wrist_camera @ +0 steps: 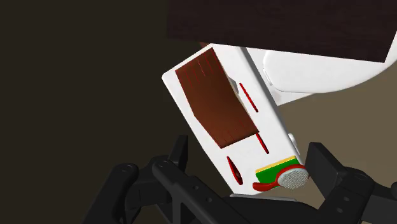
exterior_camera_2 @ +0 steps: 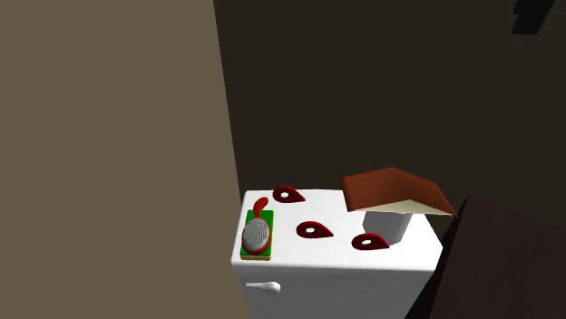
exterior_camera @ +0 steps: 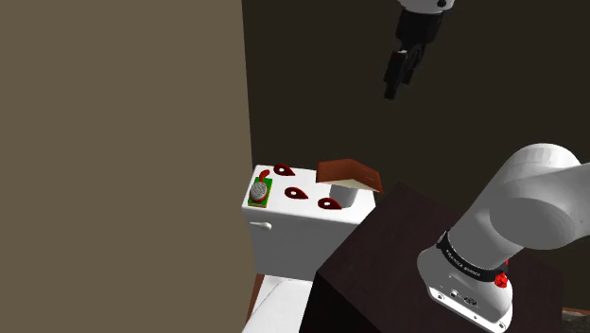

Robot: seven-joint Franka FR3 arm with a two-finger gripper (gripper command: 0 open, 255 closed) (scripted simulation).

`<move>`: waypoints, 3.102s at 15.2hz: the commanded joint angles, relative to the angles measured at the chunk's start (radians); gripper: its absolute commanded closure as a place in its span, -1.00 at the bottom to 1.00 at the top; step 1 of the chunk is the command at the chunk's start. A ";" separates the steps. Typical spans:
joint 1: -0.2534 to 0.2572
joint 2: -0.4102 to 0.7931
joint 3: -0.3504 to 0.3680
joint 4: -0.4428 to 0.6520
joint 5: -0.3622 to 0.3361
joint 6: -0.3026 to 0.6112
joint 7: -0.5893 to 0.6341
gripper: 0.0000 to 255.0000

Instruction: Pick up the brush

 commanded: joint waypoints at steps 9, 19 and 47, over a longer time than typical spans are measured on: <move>0.004 0.193 0.086 -0.071 0.072 0.244 0.208 -1.00; -0.002 0.551 0.179 -0.018 0.104 0.534 0.456 -1.00; 0.093 1.548 0.143 0.675 0.021 0.827 0.933 -1.00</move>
